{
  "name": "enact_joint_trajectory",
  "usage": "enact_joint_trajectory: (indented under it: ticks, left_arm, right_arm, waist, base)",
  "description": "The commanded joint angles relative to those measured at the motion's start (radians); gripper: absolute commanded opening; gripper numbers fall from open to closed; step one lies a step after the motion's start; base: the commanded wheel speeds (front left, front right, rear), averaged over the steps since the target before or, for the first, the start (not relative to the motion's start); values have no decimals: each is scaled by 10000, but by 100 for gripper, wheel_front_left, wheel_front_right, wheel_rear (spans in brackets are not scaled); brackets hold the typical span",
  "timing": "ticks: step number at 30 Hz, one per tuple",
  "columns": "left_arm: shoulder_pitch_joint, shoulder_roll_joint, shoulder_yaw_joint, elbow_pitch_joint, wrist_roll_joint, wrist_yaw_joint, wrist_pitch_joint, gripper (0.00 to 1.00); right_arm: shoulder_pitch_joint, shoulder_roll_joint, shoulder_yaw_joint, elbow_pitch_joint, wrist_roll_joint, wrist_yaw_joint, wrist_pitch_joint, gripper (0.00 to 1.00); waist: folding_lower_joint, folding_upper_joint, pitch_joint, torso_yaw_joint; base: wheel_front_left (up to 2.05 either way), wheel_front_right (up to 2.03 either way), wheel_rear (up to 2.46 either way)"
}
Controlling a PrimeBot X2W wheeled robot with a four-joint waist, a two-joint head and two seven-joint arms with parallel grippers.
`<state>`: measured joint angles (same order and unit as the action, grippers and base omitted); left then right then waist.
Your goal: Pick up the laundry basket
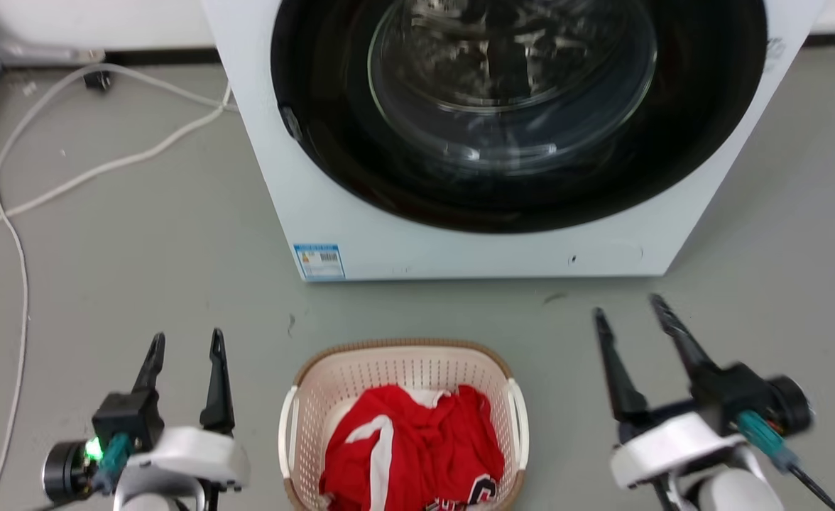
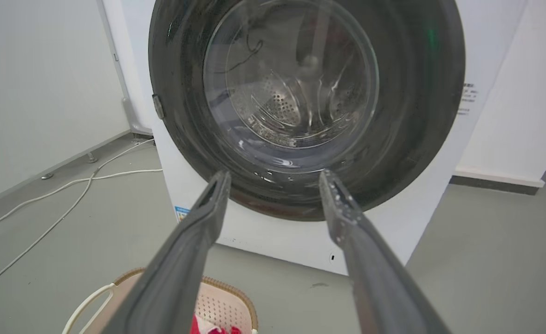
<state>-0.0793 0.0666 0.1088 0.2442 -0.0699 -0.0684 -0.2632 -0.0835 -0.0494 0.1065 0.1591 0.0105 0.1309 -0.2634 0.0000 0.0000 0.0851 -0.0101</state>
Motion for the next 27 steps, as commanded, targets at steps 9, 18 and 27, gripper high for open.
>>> enact_joint_trajectory:
  ticks: [9,18,27]
  left_arm:
    - [-1871,483,193,2201,52,-386,-25,100]
    - [-3496,867,-97,3923,67,-553,-25,100]
    - [-4864,1123,-682,5664,102,-610,-26,100]
  right_arm:
    - [-2005,-19,1574,1808,60,-3,-21,100]
    - [-3789,-16,1883,3825,-235,-5,-21,100]
    - [-5136,-12,1587,6184,-466,-5,-20,100]
  waist:
    - [0,0,2171,52]
    - [0,0,3854,-35]
    - [0,0,5174,-40]
  base:
    - [0,0,0]
    - [0,0,0]
    - [0,0,0]
